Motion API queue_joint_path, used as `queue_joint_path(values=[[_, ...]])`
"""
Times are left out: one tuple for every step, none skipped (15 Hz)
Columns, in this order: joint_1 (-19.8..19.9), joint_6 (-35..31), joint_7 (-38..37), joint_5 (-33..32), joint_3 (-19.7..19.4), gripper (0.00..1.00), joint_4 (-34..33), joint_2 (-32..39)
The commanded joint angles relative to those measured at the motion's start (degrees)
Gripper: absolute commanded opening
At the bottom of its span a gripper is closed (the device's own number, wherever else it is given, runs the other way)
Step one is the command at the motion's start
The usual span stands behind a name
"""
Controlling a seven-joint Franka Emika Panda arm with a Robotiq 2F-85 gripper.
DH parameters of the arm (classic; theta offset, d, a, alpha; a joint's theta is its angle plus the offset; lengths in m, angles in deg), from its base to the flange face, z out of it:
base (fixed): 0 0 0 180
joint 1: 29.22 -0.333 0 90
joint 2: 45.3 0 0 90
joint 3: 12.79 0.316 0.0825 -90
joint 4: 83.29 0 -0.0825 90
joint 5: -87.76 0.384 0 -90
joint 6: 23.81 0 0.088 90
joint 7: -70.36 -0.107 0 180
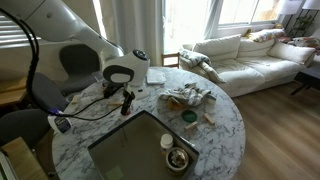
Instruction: Put the transparent container with the red lid upright
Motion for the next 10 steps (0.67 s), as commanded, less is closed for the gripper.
queue_joint_path(values=[[0.9, 3.0, -0.3, 3.6, 0.5, 1.0, -2.5, 2.2], [0.8, 3.6, -0.7, 4.0, 0.4, 1.0, -2.9, 2.6], [0.5, 3.6, -2.0, 4.0, 0.1, 1.0, -3.4, 3.3], [0.3, 3.7, -2.9, 4.2, -0.1, 1.0, -3.8, 3.7], [0.3, 3.8, -3.9, 4.4, -0.1, 1.0, -4.2, 4.2], [0.5, 4.1, -4.8, 4.8, 0.0, 1.0, -4.8, 4.8], [0.7, 4.3, -5.5, 5.3, 0.1, 1.0, -5.2, 5.3], [1.0, 4.5, -5.9, 6.0, 0.2, 0.96, -5.7, 5.9], [1.5, 5.0, -5.9, 7.0, 0.5, 0.92, -6.2, 6.3], [2.1, 6.0, -5.5, 8.3, 0.8, 0.92, -6.7, 6.6]])
